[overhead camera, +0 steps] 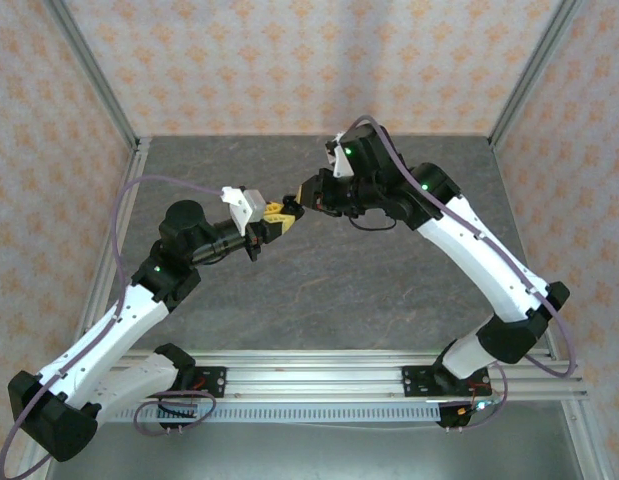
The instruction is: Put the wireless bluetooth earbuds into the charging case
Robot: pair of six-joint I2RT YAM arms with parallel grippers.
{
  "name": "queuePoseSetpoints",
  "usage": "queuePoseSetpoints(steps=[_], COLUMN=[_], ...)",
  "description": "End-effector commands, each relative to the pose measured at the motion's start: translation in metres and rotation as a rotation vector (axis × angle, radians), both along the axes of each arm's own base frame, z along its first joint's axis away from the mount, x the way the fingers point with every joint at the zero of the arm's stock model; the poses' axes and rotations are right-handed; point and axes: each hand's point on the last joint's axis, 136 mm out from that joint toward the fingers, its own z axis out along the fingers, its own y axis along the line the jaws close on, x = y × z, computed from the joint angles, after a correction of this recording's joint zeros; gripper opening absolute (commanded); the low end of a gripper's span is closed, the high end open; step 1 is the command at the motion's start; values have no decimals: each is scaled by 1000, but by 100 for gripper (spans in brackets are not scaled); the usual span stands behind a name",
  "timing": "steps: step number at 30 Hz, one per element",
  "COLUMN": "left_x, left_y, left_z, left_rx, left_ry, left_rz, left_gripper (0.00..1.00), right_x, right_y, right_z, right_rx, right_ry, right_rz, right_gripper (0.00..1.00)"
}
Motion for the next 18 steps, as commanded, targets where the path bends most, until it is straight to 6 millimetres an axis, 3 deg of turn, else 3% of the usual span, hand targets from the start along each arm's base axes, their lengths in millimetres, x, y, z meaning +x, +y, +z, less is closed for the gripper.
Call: queuePoseSetpoints(steps=[1, 7, 18], left_x=[-3, -5, -5], left_y=[-2, -1, -1], left_z=[27, 27, 30], left_rx=[-50, -53, -58], left_ry=[-86, -96, -105], left_rz=[-10, -13, -15], left_gripper=[0, 0, 0], right_x=[-21, -24, -25], right_y=[5, 3, 9], right_z=[-9, -5, -14], right_rx=[-38, -37, -49], right_ry=[67, 92, 156], right_rz=[70, 79, 87], right_gripper=[14, 14, 14])
